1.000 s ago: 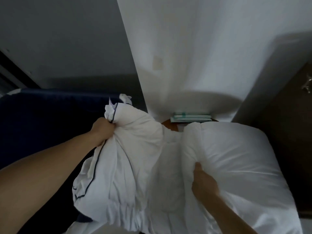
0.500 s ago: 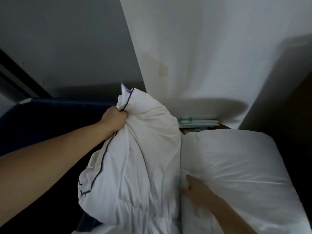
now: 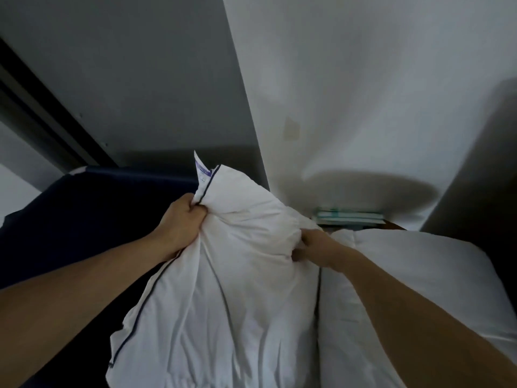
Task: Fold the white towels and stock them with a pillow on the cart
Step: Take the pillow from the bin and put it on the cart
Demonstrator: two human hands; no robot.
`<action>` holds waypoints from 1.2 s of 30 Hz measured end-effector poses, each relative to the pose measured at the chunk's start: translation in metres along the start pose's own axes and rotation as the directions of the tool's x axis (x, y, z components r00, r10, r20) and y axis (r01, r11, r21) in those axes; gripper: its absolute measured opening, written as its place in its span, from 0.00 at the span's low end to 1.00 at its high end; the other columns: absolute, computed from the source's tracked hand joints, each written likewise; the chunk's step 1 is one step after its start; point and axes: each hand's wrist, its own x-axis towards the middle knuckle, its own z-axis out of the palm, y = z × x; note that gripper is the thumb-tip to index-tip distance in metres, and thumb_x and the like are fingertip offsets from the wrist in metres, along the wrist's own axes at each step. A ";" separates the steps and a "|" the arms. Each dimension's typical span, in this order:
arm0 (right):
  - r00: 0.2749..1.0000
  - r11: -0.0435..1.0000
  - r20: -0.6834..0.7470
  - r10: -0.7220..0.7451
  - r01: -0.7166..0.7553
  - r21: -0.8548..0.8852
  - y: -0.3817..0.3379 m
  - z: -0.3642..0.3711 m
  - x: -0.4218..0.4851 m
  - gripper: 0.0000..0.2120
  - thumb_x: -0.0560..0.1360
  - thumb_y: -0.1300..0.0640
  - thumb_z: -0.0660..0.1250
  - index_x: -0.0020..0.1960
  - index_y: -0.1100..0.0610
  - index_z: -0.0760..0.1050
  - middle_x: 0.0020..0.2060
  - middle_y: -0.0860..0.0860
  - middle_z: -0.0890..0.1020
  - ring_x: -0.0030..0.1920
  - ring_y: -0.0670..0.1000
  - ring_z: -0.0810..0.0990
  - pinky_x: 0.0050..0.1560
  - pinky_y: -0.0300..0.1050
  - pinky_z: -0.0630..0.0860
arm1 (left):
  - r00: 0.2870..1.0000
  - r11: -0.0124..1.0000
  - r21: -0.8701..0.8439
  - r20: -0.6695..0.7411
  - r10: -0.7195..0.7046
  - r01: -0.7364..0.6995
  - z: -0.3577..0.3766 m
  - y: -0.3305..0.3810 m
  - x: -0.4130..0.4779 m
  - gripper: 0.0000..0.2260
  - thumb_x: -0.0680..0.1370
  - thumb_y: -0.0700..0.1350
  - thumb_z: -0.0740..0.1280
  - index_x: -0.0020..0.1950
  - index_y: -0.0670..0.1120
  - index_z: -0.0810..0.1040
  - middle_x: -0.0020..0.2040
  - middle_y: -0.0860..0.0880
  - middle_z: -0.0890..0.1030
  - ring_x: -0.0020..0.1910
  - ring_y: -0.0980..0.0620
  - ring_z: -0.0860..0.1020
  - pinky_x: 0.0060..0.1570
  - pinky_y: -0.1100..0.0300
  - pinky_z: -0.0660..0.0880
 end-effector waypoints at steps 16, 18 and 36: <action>0.908 0.998 -0.419 0.016 -0.041 -0.050 -0.015 0.040 0.047 0.12 0.78 0.59 0.63 0.60 0.58 0.76 0.60 0.62 0.77 0.62 0.61 0.75 0.56 0.52 0.73 | 0.994 0.991 0.079 -0.035 -0.102 0.104 -0.014 -0.011 0.019 0.11 0.78 0.48 0.60 0.54 0.43 0.74 0.49 0.47 0.78 0.47 0.48 0.77 0.44 0.54 0.73; 0.887 0.981 -0.456 -0.073 -0.018 -0.192 0.002 0.043 0.018 0.29 0.77 0.52 0.68 0.75 0.56 0.64 0.76 0.58 0.62 0.75 0.60 0.62 0.68 0.56 0.65 | 0.993 0.990 0.081 -0.020 -0.118 0.119 -0.013 -0.008 0.024 0.10 0.78 0.47 0.60 0.53 0.42 0.74 0.47 0.47 0.78 0.46 0.49 0.76 0.38 0.57 0.69; 0.934 0.906 -0.027 0.357 -0.339 0.255 0.090 0.034 -0.149 0.28 0.78 0.43 0.60 0.71 0.60 0.68 0.71 0.63 0.71 0.68 0.61 0.72 0.65 0.53 0.73 | 0.971 0.991 -0.134 0.233 0.048 -0.017 0.141 0.174 -0.011 0.04 0.75 0.41 0.68 0.41 0.45 0.74 0.40 0.49 0.77 0.39 0.51 0.75 0.36 0.61 0.71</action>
